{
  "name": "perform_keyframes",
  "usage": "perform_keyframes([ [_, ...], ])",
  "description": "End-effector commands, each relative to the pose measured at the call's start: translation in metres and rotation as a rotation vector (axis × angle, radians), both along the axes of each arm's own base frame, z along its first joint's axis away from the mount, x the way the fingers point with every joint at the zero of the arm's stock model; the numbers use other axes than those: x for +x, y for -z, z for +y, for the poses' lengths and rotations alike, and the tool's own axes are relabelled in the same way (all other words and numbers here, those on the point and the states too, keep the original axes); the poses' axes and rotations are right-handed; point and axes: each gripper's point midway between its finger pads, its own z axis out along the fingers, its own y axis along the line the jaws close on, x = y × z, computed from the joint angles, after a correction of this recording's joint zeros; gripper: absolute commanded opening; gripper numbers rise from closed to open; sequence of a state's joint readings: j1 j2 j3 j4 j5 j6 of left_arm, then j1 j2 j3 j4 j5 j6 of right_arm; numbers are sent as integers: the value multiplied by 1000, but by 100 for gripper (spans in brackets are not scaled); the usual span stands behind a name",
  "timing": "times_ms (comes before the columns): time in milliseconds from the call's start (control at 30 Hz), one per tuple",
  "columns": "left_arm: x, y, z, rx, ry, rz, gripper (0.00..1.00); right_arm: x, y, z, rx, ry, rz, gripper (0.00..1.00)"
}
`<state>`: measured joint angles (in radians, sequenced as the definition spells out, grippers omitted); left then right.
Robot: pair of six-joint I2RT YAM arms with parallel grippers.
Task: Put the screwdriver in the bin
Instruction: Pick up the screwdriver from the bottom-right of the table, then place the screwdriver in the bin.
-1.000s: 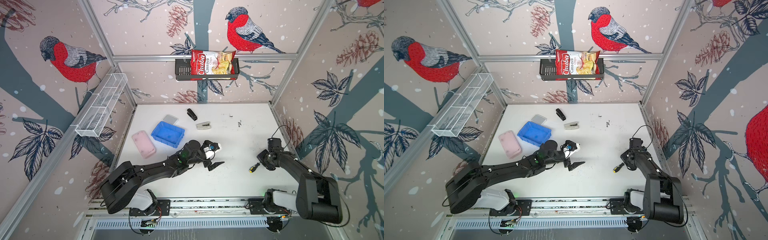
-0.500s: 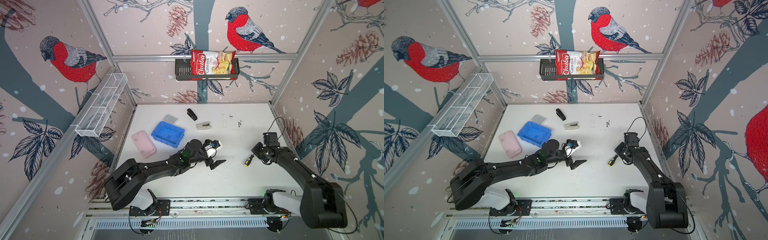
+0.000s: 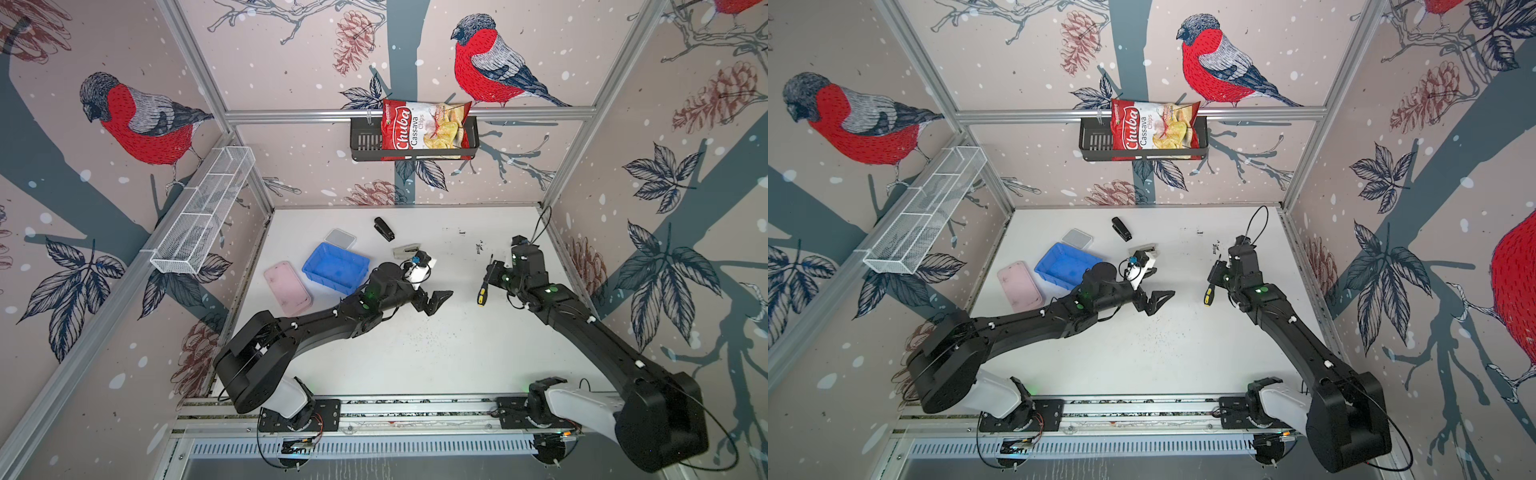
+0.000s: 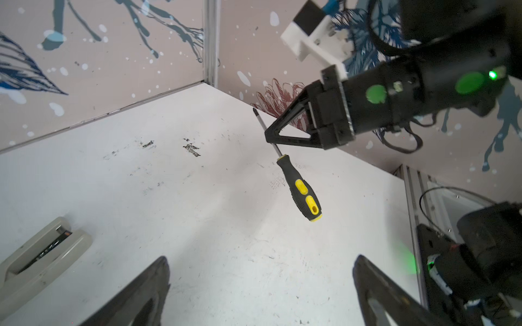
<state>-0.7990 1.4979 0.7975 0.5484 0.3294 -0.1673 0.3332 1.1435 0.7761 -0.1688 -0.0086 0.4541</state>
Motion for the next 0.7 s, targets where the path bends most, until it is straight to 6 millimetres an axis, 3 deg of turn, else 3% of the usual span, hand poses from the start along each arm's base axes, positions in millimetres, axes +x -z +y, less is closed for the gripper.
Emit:
perform_keyframes([
  [0,1,-18,1,-97,15,95,99,10,-43,25,-134,-180,-239,0],
  [167,-4,-33,3,-169,58,122,99,5,-85,55,-201,-317,-453,0],
  [300,-8,-47,3,-245,86,132,98,-11,-110,89,-169,-488,-577,0],
  [500,-8,-57,7,-329,90,153,93,-35,-127,122,-92,-678,-640,0],
  [667,-9,-61,3,-348,122,160,89,-49,-140,136,-24,-761,-682,0],
])
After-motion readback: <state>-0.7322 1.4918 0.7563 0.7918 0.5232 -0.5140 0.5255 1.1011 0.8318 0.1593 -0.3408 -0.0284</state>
